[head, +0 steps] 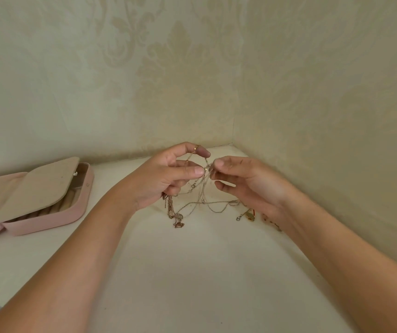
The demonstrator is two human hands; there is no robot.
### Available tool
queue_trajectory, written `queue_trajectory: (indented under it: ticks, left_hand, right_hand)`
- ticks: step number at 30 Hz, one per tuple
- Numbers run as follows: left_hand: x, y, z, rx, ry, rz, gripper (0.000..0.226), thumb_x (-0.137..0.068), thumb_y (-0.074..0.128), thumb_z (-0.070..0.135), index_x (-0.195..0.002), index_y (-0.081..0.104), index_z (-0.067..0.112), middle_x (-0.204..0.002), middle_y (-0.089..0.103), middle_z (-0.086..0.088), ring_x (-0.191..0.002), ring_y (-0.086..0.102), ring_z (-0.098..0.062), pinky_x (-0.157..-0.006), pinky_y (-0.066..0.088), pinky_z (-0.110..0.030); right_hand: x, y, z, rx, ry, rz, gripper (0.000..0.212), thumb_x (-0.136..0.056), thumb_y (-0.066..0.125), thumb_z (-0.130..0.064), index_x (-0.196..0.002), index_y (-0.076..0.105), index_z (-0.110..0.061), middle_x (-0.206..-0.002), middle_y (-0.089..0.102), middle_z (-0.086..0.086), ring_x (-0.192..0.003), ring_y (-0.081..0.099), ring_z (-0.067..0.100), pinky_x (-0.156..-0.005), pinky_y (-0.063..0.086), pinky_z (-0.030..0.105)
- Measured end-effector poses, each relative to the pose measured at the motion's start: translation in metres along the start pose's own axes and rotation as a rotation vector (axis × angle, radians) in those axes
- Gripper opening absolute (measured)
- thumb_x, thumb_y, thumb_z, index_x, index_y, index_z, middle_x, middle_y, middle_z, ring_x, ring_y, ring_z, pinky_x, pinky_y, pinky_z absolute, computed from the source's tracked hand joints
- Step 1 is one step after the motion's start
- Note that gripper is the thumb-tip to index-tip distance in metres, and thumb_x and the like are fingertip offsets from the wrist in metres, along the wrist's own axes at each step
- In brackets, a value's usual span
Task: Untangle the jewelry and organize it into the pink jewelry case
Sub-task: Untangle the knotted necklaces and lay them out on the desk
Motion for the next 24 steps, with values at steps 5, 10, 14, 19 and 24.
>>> queue_trajectory:
  ticks: [5,10,14,19,24]
  left_hand:
    - [0.001,0.001,0.0,0.044,0.011,-0.085,0.03,-0.08,0.062,0.018,-0.1,0.068,0.04,-0.068,0.041,0.005,-0.044,0.02,-0.003,-0.038,0.021,-0.013]
    - [0.002,-0.003,0.003,0.186,0.035,-0.079,0.038,-0.083,0.054,0.013,-0.11,0.066,0.037,-0.074,0.053,0.005,-0.044,0.018,-0.001,-0.037,0.019,-0.011]
    - [0.002,0.0,0.001,0.15,0.038,-0.106,0.041,-0.084,0.055,0.014,-0.115,0.063,0.039,-0.073,0.054,0.005,-0.042,0.021,0.0,-0.038,0.022,-0.011]
    - [0.003,0.006,0.0,0.121,0.016,-0.207,0.047,-0.085,0.054,0.013,-0.119,0.06,0.045,-0.072,0.048,0.002,-0.042,0.022,0.0,-0.04,0.021,-0.012]
    - [0.005,0.006,0.0,0.143,0.008,-0.256,0.056,-0.077,0.064,0.018,-0.124,0.056,0.047,-0.07,0.046,0.003,-0.043,0.024,0.0,-0.041,0.02,-0.013]
  right_hand:
    - [0.001,0.013,0.002,-0.335,0.077,-0.068,0.007,-0.081,0.056,-0.015,-0.079,0.055,-0.009,-0.064,0.053,0.0,-0.061,0.058,0.011,-0.078,0.055,0.031]
    - [0.004,0.019,0.001,-0.315,0.164,-0.107,0.01,-0.092,0.047,-0.015,-0.082,0.046,-0.012,-0.054,0.032,-0.006,-0.037,0.03,0.003,-0.037,0.039,0.015]
    - [0.0,0.014,0.003,-0.207,0.098,-0.065,0.019,-0.098,0.044,-0.022,-0.082,0.048,-0.013,-0.06,0.048,-0.003,-0.052,0.044,0.009,-0.054,0.05,0.021]
    - [-0.003,0.014,0.01,-0.263,0.123,-0.021,0.037,-0.096,0.048,-0.034,-0.065,0.052,-0.015,-0.07,0.06,0.002,-0.066,0.056,0.015,-0.069,0.052,0.026]
    - [0.001,0.018,0.007,-0.233,0.079,-0.101,0.013,-0.081,0.062,-0.025,-0.076,0.068,-0.015,-0.079,0.064,-0.001,-0.075,0.06,0.012,-0.074,0.052,0.024]
Point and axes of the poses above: each hand's wrist, its own x-axis away from the middle knuckle, its own y-axis out of the palm, z = x × y, the point moved 5 cm from there along -x, towards the middle knuckle
